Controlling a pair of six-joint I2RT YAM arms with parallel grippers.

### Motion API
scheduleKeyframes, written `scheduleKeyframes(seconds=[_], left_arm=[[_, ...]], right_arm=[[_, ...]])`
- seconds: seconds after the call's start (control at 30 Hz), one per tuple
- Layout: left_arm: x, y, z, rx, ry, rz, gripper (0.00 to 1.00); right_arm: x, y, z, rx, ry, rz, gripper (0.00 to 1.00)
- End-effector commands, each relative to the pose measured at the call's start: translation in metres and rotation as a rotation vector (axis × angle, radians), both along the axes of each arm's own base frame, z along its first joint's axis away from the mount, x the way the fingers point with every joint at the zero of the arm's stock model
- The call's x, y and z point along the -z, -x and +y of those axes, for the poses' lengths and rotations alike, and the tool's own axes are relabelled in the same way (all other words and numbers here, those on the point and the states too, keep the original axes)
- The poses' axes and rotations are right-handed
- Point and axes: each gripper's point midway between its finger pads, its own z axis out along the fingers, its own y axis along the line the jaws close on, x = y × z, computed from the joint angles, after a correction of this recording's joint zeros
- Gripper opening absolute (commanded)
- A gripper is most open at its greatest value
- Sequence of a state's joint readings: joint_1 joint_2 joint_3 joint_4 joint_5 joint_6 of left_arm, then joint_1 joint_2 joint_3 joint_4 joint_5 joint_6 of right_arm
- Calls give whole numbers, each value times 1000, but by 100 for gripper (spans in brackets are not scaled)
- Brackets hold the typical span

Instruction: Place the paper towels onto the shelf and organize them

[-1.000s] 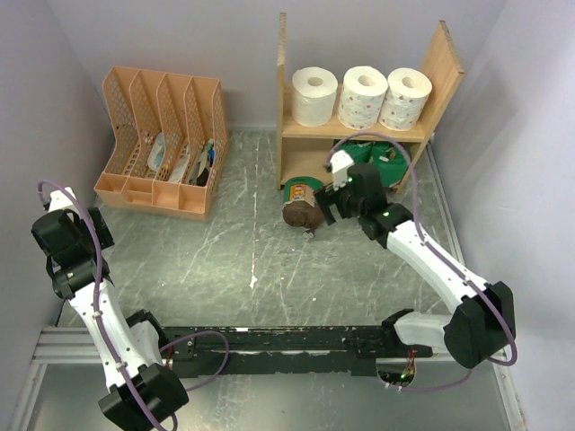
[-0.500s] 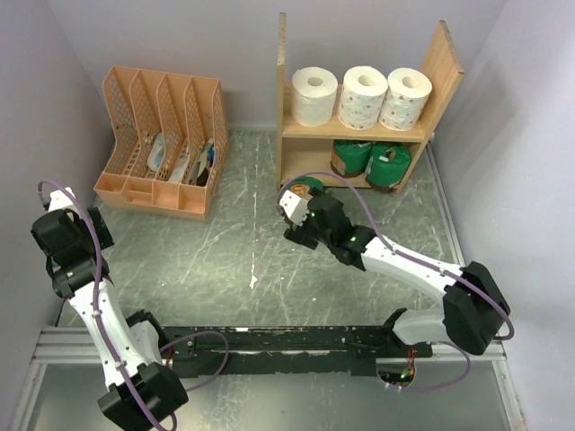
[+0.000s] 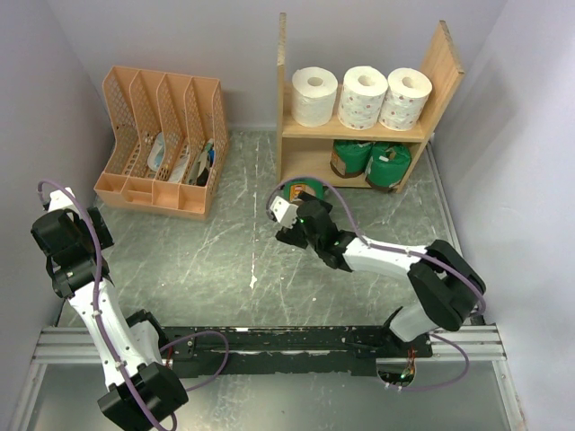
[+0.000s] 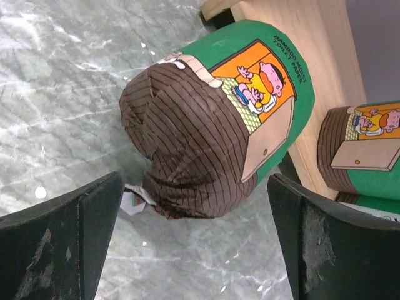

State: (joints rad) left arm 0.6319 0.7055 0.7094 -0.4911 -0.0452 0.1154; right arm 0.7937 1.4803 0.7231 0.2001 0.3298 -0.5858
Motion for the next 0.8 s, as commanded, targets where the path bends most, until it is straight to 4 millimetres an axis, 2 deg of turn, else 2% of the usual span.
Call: scheduleKeyframes(seconds=[0.0,0.13,0.37,0.47,0.57,0.7,0.77], left_arm=[[-10,1,5,-22,-19,-25,92],[-10,1,5,-20,-20,-25,92],[-9,1,4,-15,-20,-24,92],[-10,0,4,-15,-20,-25,92],[-10,0,4,-13,-19,-23,92],[-9,0,5,-16,-18,-20,92],[-9,0,5,-14,-18,-21,92]], right_arm=[[-3,-12,10,10,-39,-66,100],[11,-20,8,36,-8,-87,100],[4,-32,-1,83,16,-206,98],[-3,-33,-1,82,18,-230,91],[-4,-34,0,72,20,-226,78],[0,-32,2,58,24,-210,65],[2,-32,1,56,31,-213,61]])
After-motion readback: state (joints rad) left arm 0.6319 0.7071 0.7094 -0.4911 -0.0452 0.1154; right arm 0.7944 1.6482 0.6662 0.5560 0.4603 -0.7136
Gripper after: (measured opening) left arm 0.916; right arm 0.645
